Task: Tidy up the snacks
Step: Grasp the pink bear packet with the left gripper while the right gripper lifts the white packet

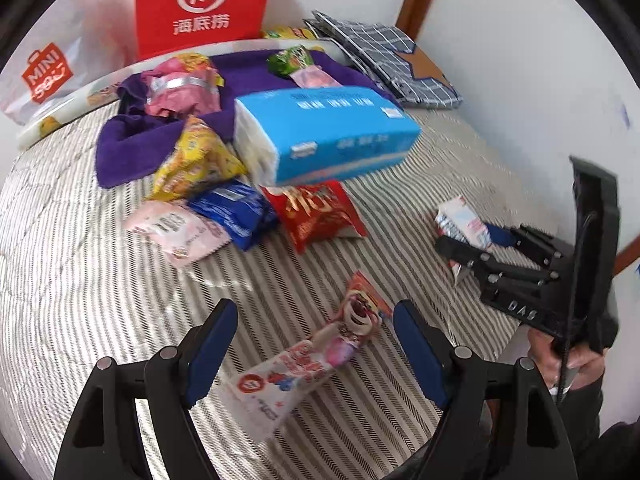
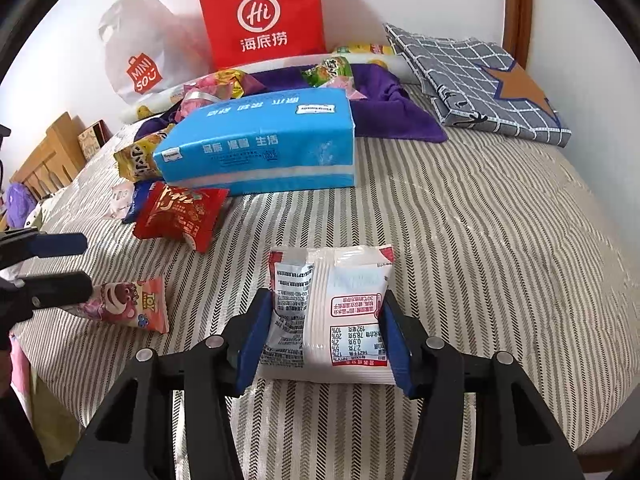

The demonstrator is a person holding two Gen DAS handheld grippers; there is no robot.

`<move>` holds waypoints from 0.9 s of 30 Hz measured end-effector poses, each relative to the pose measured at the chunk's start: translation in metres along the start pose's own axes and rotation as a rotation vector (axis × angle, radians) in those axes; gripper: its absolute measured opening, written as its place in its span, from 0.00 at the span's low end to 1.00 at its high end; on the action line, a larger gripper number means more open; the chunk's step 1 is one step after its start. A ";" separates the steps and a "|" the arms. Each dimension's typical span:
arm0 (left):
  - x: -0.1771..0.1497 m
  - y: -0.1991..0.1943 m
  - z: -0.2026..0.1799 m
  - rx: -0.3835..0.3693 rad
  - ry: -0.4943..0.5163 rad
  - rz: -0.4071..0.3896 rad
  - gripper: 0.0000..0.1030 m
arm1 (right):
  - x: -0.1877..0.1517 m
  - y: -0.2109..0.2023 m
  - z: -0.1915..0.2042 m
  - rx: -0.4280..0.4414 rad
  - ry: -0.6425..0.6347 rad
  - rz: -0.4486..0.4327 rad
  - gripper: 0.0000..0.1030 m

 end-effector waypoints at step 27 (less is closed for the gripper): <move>0.001 -0.002 0.045 0.128 -0.095 -0.163 0.27 | 0.038 0.024 -0.001 -0.009 -0.022 -0.037 0.52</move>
Point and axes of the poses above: each gripper's, at about its wrist camera, not at the fingertips, and y roughly the way its jaws point, z to its left, x to its top, the point moved 8 cm from there along y, roughly the way its jaws point, and after that the axes turned 4 degrees about z, right-handed, at the moved point
